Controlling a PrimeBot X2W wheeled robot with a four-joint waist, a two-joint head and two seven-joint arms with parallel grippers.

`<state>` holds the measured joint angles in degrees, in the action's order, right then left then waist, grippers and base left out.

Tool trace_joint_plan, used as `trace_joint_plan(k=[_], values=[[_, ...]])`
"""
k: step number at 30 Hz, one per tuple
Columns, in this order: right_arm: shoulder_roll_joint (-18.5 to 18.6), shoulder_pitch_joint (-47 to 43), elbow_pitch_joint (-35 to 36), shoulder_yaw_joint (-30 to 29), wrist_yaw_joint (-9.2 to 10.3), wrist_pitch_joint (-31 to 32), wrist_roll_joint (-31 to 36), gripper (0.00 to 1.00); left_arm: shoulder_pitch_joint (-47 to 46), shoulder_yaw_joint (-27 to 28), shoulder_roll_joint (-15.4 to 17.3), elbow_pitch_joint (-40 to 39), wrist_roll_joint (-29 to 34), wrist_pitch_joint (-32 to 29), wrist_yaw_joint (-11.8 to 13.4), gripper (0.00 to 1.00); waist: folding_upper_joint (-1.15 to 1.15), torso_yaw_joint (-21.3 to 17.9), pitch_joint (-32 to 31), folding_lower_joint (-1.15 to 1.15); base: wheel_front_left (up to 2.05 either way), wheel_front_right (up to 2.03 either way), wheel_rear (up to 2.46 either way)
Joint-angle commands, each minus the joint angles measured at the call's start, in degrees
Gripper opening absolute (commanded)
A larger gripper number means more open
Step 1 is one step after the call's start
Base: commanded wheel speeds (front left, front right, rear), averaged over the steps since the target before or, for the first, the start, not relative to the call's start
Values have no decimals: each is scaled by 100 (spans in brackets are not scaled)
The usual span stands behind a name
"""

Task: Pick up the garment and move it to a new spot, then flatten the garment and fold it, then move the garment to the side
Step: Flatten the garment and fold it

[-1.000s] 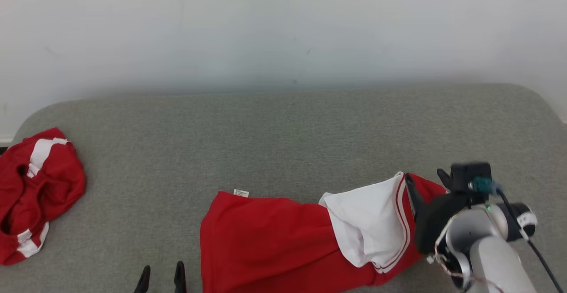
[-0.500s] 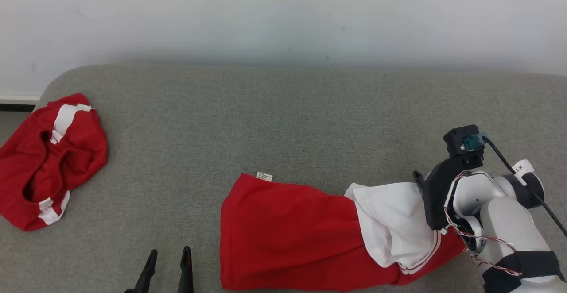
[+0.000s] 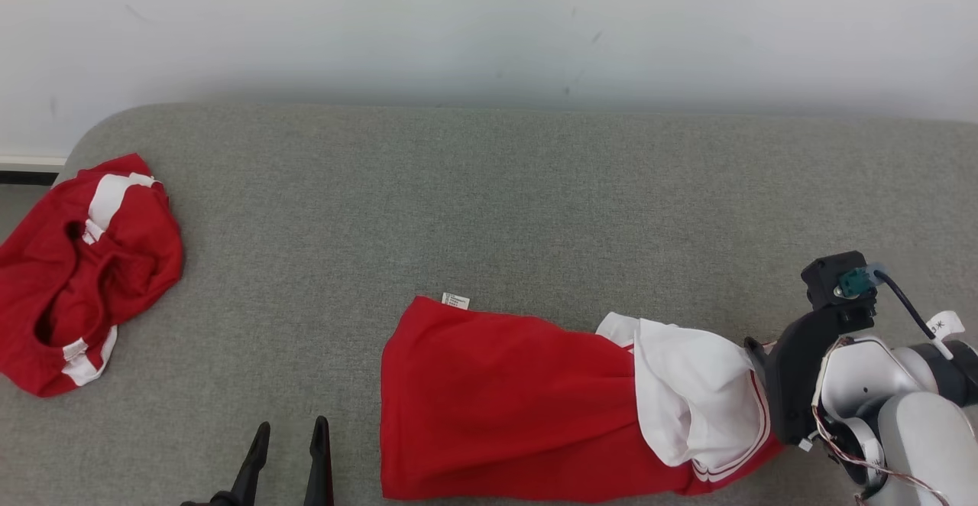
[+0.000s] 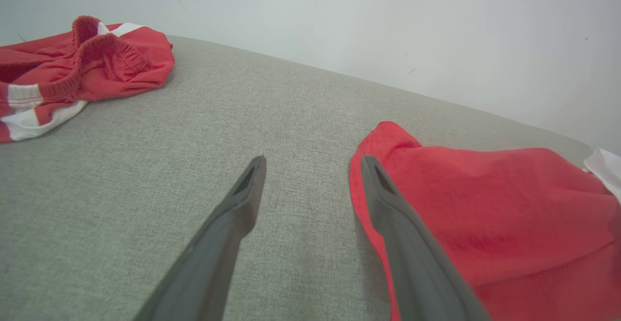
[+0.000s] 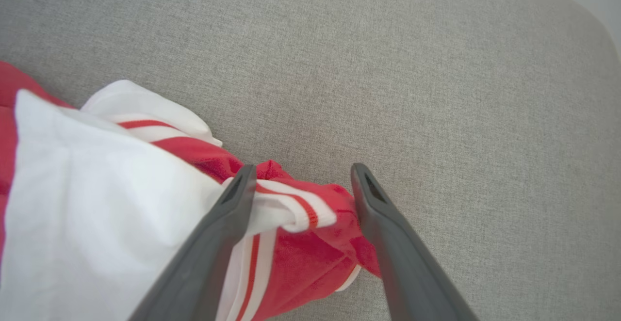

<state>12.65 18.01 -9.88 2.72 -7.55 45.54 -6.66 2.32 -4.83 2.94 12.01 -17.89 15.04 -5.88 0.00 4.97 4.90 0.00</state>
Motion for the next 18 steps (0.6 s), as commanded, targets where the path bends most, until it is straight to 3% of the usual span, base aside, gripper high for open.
trace_joint_plan(k=[1,11,18], values=[[42,-168,133,-26,13,98,-38,100,-58,11,-7,-18,-53,20,24,100,0,-19,13,0,0,0,0],[-71,-868,842,-324,13,362,52,100,-130,-27,-6,-9,-90,20,19,100,0,16,109,0,0,0,0],[-541,-1278,1424,-879,13,-37,131,100,-105,10,-5,12,-76,21,21,100,0,-28,93,0,0,0,0]])
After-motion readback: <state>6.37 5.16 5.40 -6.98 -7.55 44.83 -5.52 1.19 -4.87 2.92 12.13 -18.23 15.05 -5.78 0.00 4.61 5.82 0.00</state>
